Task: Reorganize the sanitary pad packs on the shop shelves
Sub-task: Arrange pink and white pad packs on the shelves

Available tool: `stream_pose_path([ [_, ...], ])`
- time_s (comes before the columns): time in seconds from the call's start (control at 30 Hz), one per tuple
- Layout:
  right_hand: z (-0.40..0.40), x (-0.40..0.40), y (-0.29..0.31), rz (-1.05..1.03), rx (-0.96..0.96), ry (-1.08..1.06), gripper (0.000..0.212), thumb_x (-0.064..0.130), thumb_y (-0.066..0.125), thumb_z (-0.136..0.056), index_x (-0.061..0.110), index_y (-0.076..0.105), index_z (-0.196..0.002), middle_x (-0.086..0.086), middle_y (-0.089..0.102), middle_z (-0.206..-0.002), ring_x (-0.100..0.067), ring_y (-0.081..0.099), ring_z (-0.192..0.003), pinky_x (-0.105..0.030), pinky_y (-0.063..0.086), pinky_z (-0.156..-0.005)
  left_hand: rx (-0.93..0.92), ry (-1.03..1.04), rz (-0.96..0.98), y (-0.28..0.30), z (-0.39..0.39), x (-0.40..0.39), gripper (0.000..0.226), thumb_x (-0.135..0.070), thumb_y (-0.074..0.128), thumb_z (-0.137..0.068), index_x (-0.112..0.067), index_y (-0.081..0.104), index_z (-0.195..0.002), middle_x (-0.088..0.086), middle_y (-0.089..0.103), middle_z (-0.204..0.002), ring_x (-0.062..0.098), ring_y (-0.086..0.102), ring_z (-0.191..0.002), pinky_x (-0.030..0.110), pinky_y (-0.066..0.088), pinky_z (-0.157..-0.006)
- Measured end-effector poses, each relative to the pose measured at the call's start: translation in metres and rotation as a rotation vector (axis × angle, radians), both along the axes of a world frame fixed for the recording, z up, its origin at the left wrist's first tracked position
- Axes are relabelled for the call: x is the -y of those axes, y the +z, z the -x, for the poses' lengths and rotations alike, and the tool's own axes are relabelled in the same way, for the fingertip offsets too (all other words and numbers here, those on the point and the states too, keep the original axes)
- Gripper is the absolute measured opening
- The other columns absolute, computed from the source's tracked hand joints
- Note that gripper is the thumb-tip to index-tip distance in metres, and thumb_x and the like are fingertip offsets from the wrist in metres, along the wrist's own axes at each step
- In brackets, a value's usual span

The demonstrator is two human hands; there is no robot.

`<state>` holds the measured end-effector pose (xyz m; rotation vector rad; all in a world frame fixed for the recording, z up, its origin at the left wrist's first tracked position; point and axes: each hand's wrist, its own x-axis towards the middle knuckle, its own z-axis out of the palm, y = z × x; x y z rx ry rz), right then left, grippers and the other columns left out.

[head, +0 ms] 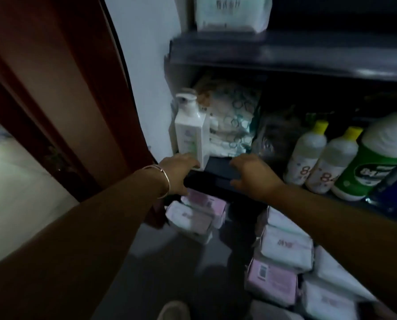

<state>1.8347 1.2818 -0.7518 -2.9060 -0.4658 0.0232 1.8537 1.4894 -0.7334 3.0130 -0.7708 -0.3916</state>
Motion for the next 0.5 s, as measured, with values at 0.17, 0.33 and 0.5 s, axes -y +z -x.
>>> stream_pose_path([
  [0.17, -0.007, -0.021, -0.093, 0.006, -0.216, -0.018, 0.044, 0.025, 0.064, -0.083, 0.009, 0.052, -0.123, -0.013, 0.053, -0.123, -0.030, 0.048, -0.113, -0.035, 0.041, -0.095, -0.141, -0.018, -0.149, -0.090, -0.007, -0.014, 0.083, -0.032, 0.076, -0.073, -0.018, 0.032, -0.141, 0.004, 0.036, -0.140, 0.023, 0.036, -0.126, 0.031, 0.034, -0.102],
  [0.33, -0.022, -0.033, -0.153, -0.002, -0.379, -0.093, 0.059, 0.034, 0.065, -0.083, 0.012, 0.042, -0.133, -0.011, 0.048, -0.131, -0.028, 0.046, -0.118, -0.038, 0.040, -0.101, -0.227, -0.035, -0.192, -0.155, -0.017, -0.015, 0.088, -0.032, 0.078, -0.070, -0.021, 0.028, -0.142, 0.000, 0.031, -0.142, 0.022, 0.032, -0.128, 0.030, 0.031, -0.101],
  [0.5, -0.037, -0.040, -0.185, -0.042, -0.425, -0.174, 0.078, 0.038, 0.066, -0.083, 0.018, 0.024, -0.146, -0.012, 0.037, -0.142, -0.031, 0.037, -0.128, -0.040, 0.034, -0.108, -0.163, -0.037, -0.206, -0.196, -0.023, -0.013, 0.078, -0.024, 0.075, -0.072, -0.024, 0.033, -0.137, 0.000, 0.033, -0.137, 0.020, 0.031, -0.129, 0.031, 0.028, -0.105],
])
